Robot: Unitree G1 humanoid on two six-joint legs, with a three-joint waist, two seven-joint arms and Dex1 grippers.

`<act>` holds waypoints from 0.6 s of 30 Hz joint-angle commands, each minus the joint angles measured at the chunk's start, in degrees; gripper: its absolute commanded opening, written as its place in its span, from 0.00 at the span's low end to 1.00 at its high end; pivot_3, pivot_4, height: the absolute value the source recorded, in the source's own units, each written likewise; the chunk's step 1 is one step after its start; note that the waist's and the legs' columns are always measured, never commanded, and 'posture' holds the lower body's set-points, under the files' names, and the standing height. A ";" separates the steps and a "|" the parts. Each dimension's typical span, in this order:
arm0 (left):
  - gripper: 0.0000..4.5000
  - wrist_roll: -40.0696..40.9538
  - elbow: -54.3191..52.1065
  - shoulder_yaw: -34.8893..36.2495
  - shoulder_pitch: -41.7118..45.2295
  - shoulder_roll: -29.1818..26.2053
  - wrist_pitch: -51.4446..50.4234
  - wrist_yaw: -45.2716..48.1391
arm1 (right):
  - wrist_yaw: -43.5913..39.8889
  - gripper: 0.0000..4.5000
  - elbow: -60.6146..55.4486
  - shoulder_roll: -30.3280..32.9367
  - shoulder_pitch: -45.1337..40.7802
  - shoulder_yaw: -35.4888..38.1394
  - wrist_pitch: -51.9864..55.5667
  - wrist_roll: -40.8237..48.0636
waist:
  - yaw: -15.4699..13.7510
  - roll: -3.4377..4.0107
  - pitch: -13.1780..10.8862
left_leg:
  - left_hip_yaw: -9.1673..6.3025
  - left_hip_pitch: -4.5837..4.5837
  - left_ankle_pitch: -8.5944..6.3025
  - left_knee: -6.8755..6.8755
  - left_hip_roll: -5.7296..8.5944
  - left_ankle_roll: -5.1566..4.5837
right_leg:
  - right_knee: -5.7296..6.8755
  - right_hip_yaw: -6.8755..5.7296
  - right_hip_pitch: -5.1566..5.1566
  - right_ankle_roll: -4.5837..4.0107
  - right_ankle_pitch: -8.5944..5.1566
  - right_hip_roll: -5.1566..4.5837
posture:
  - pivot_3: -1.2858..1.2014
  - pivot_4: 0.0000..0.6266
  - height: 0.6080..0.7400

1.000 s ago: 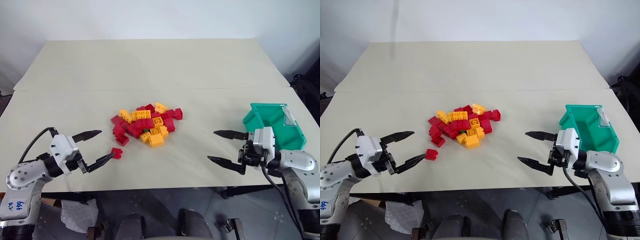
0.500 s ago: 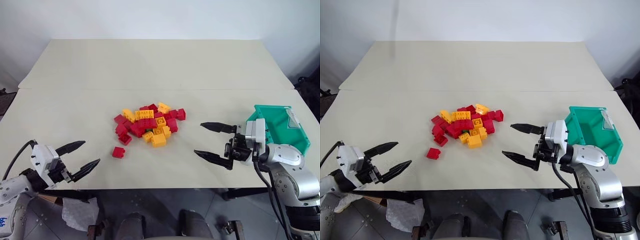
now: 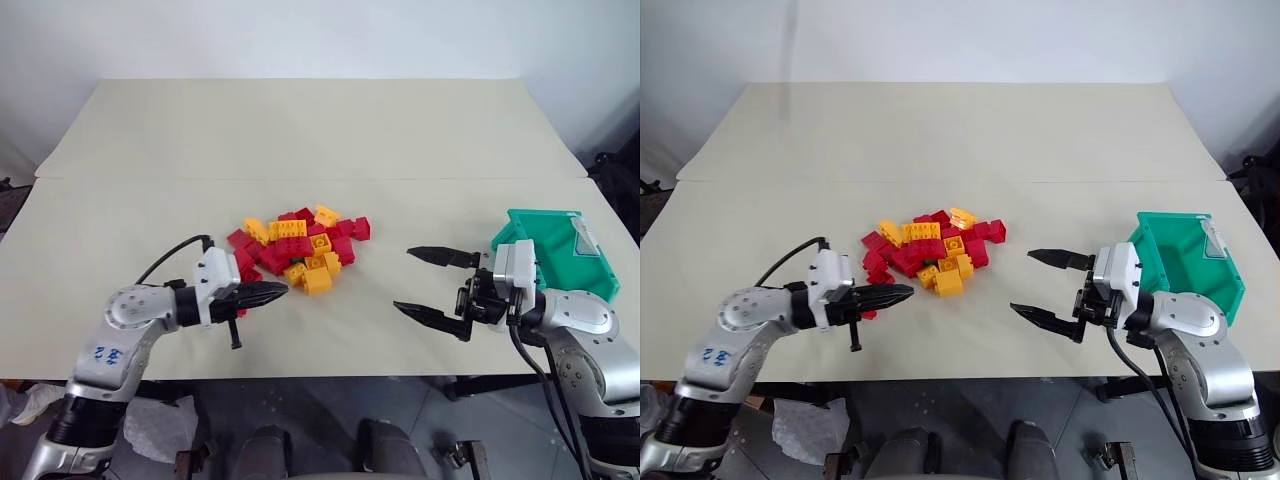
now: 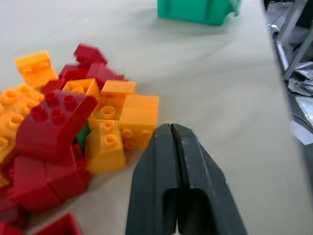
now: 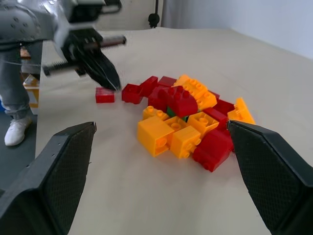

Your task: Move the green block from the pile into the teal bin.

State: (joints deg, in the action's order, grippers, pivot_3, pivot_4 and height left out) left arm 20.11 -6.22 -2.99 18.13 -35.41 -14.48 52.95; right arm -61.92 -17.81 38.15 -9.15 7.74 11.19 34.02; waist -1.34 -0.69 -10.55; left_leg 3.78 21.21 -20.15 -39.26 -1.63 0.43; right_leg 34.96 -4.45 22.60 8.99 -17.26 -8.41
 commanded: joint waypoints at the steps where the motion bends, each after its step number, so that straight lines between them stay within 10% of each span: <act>1: 0.01 -5.75 7.15 -1.55 5.99 2.02 3.06 -3.79 | 1.01 1.00 -2.89 0.05 0.46 1.31 -0.51 0.60 | -0.05 0.00 0.00 | 0.00 0.00 0.00 -0.01 0.00 0.00 | 0.01 0.00 -0.01 0.00 0.00 0.00 | 0.52 0.24 1.00; 18: 0.01 -10.23 34.50 2.21 21.27 9.49 13.28 -10.38 | 5.04 1.00 -5.58 -1.68 1.97 -0.15 -0.55 0.03 | 0.04 -0.01 0.00 | 0.01 0.04 0.00 -0.12 0.02 -0.01 | 0.02 -0.07 -0.02 0.05 0.03 0.00 | 0.52 0.24 1.00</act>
State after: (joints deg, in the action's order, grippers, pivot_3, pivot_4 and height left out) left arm 10.49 28.01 -1.54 39.72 -25.11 -1.89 42.47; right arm -57.46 -20.62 36.90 -7.61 7.08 11.21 33.66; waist -1.30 -0.70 -10.56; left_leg 3.80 21.25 -20.14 -39.38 -1.61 0.42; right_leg 34.98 -4.52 22.59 9.04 -17.23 -8.41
